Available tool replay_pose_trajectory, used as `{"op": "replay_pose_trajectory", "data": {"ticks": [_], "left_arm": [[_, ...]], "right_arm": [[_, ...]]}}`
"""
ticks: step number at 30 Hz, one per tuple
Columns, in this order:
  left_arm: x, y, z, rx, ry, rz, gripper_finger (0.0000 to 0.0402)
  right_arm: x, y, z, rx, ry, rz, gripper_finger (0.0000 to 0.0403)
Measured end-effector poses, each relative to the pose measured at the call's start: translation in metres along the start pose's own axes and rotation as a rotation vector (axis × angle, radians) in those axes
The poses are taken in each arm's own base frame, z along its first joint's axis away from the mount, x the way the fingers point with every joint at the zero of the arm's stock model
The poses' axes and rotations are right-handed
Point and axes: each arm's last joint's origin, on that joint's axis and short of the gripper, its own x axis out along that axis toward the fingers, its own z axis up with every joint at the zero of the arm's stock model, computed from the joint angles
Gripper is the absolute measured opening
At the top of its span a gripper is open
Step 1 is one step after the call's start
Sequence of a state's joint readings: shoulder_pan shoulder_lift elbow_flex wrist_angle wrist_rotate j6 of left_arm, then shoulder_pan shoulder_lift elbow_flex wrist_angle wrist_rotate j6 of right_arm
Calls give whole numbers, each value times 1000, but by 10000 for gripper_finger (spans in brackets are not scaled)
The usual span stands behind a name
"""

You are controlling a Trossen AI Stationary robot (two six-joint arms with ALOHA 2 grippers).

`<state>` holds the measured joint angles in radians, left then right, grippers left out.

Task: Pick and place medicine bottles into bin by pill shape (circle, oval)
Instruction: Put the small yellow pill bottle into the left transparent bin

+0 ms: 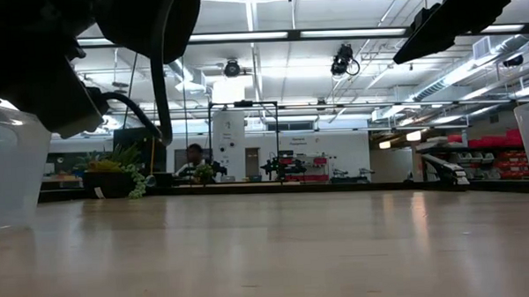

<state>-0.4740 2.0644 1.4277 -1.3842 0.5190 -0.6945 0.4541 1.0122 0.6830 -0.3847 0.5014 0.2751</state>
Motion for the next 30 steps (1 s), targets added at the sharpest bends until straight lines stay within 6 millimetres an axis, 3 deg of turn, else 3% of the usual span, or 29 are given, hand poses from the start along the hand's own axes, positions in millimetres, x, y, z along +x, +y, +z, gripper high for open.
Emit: {"op": "replay_pose_trajectory", "data": {"ticks": [30], "left_arm": [[8,-4,6,30,-17,23,135]], "right_arm": [[0,0,0,-1,0,0,211]]}}
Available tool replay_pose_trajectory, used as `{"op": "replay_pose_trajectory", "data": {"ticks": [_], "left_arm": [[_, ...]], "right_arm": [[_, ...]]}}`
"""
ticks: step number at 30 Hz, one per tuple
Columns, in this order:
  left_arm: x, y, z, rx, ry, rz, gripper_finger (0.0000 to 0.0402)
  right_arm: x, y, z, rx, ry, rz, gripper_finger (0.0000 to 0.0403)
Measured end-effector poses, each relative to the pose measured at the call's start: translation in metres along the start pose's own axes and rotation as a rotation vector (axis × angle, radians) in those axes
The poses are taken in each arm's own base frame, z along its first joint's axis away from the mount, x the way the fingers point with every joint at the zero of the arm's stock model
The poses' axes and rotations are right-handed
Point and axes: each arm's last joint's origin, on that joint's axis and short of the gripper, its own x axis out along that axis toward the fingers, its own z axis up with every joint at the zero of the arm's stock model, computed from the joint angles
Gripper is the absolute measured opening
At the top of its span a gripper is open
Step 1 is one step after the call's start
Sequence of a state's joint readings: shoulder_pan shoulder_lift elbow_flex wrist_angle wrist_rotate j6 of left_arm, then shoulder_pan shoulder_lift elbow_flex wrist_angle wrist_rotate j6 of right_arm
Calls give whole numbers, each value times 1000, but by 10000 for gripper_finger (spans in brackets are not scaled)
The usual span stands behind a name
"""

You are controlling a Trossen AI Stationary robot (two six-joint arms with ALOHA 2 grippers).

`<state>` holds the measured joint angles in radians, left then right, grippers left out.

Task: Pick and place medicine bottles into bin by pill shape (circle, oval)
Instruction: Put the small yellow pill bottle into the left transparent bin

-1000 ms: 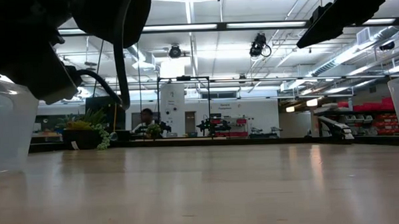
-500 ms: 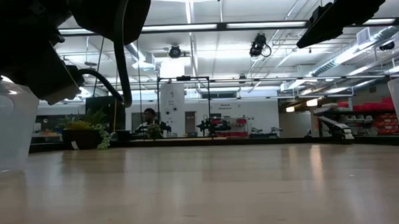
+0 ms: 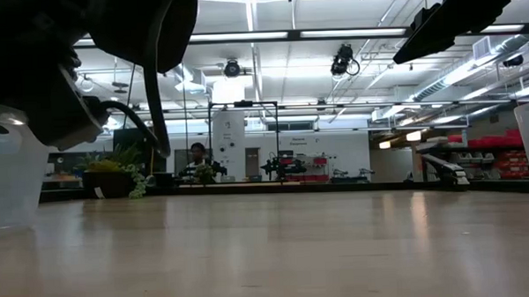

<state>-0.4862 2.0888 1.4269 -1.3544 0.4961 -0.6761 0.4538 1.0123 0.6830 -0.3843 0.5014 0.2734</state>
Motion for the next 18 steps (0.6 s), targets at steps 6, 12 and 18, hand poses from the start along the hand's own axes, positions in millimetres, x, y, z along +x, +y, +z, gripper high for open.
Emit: {"op": "replay_pose_trajectory", "data": {"ticks": [6,12,18], "left_arm": [[0,0,-1,5,14,-6,140],[0,1,-4,-9,43,3,135],[0,0,-2,24,26,-1,133]], "right_arm": [[0,0,0,0,-1,0,211],[0,0,0,3,0,0,211],[0,0,0,0,0,0,211]]}}
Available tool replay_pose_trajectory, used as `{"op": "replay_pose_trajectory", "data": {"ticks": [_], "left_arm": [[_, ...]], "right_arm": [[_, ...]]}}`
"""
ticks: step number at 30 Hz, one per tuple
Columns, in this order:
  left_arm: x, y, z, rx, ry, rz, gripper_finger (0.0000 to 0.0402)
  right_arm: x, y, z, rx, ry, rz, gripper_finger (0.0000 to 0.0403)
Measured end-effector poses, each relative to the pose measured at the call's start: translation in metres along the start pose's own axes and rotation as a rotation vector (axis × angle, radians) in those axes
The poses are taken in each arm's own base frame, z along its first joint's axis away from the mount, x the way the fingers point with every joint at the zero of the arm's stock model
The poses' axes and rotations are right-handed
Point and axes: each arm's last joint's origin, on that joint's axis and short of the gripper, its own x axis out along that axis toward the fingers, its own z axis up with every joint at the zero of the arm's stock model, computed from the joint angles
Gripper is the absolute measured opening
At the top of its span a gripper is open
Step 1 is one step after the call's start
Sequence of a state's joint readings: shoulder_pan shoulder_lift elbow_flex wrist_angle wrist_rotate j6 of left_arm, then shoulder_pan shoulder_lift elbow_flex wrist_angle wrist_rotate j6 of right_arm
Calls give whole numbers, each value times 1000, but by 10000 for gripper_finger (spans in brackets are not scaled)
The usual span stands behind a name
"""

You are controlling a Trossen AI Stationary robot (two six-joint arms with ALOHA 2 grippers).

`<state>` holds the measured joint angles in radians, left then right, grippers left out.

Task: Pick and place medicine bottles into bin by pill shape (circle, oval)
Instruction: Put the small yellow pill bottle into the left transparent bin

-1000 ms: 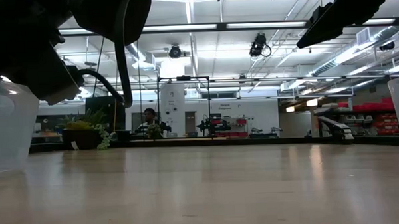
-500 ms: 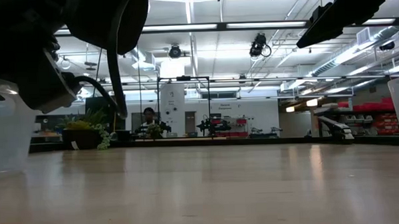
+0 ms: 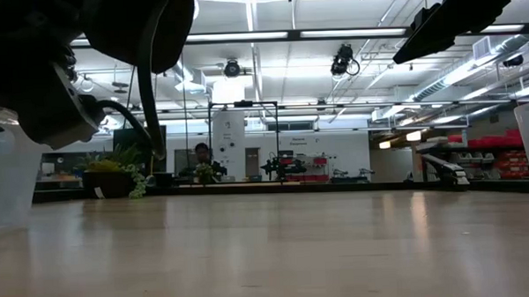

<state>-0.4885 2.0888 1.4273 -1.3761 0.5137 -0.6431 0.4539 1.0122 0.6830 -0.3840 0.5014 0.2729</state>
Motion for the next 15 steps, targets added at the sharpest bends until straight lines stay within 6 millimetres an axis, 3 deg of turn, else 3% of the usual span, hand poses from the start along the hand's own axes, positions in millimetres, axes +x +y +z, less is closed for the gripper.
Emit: {"op": "replay_pose_trajectory", "data": {"ticks": [15], "left_arm": [[0,-1,3,16,-44,10,136]], "right_arm": [[0,0,0,2,0,0,211]]}}
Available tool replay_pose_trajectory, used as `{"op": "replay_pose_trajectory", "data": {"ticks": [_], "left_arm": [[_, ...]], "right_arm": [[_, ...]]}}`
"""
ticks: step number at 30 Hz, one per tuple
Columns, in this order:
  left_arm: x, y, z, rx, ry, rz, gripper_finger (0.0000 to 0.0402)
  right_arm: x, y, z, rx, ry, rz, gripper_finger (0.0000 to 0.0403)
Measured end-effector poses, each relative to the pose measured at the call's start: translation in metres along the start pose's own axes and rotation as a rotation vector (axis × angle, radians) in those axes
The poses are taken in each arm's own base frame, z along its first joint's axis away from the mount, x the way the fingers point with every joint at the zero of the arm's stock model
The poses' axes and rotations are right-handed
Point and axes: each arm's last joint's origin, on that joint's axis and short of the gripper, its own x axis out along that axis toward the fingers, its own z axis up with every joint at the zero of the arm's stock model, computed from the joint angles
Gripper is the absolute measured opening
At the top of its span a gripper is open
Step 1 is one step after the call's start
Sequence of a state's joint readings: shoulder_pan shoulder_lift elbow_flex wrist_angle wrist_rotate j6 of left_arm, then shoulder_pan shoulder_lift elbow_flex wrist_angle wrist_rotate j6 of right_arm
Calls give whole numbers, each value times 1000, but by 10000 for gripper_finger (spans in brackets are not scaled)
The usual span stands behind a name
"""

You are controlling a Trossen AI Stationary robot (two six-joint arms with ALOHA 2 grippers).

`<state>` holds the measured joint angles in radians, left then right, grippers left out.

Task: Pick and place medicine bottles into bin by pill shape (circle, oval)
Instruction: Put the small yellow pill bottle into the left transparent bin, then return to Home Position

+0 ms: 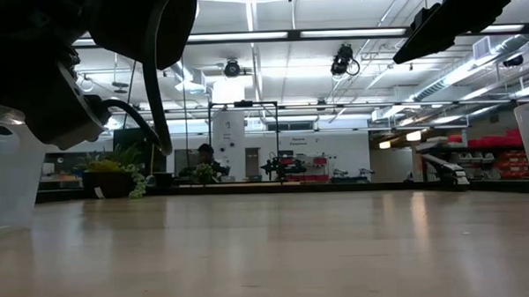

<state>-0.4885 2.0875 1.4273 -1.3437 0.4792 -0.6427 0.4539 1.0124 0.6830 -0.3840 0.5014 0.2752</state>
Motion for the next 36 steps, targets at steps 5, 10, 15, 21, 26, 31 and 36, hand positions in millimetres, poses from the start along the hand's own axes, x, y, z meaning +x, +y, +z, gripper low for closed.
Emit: {"op": "replay_pose_trajectory", "data": {"ticks": [5,10,15,21,26,31,36], "left_arm": [[0,0,0,3,-7,1,146],[0,0,1,2,-13,5,169],[0,3,-4,-26,40,23,194],[-2,5,-9,-46,78,44,214],[-8,5,-14,-34,44,20,226],[-18,6,-23,-63,4,10,235],[-25,7,-31,-71,-20,-2,238]], "right_arm": [[0,0,0,-3,0,0,211],[0,0,0,-3,0,0,211],[0,0,0,-3,0,0,211],[0,0,0,2,0,0,211],[0,0,0,2,0,0,211],[0,0,0,5,0,1,211],[0,0,0,-1,0,0,211]]}}
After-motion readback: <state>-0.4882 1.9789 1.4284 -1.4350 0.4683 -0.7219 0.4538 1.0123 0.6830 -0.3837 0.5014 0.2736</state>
